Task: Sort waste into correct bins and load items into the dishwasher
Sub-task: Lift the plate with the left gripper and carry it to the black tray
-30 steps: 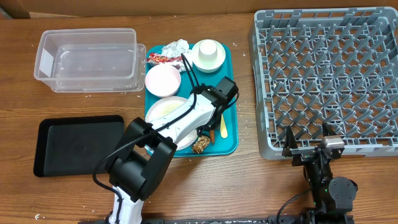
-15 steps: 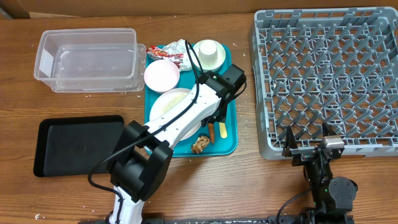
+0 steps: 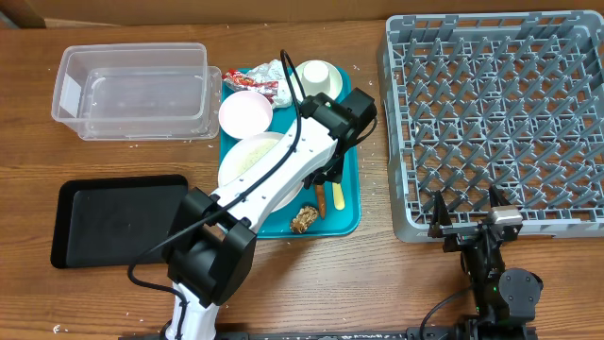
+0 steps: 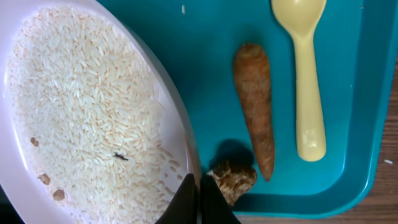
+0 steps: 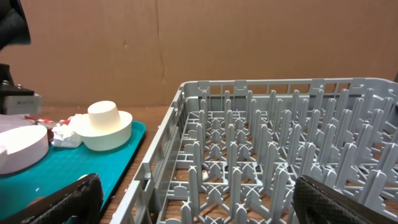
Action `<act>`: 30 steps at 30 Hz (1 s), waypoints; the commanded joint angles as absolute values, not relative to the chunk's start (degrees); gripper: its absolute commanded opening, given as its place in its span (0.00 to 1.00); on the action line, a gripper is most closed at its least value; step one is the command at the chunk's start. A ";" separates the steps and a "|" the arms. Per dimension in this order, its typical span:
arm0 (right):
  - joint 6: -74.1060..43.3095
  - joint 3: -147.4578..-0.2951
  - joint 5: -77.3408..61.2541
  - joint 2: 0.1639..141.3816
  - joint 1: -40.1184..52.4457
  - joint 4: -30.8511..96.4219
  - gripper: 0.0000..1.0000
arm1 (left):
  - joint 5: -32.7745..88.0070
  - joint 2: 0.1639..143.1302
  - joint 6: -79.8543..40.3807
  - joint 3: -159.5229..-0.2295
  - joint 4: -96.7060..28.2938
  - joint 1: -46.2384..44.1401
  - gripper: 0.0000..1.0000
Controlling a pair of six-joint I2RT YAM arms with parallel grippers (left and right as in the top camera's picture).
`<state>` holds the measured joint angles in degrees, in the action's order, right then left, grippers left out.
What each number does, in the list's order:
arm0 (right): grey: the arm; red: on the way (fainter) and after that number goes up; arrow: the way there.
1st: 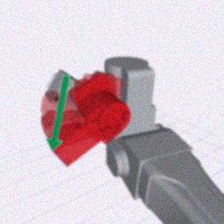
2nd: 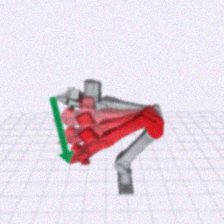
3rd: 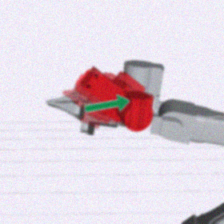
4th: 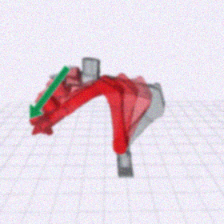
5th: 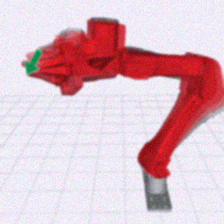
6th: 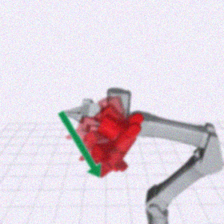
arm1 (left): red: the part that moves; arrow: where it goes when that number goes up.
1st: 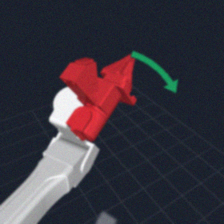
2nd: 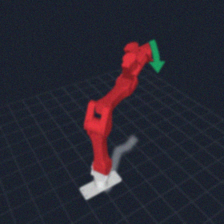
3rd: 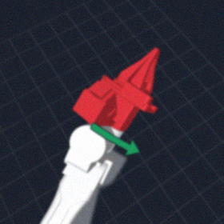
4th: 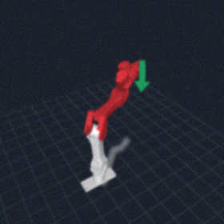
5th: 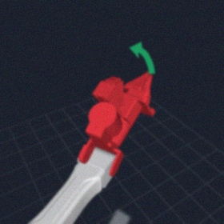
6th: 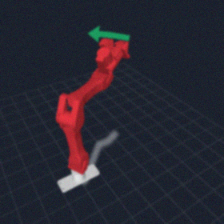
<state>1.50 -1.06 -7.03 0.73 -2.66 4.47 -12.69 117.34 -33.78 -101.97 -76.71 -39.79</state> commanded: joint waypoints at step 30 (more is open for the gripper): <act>1.06 -0.45 -6.48 0.23 -3.07 4.19 1.00 | -24.45 102.02 -53.78 -111.18 -96.82 -29.58 0.04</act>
<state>1.48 -1.06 -7.05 0.73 -2.66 4.49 -22.31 103.96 -53.65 -109.97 -96.55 -32.45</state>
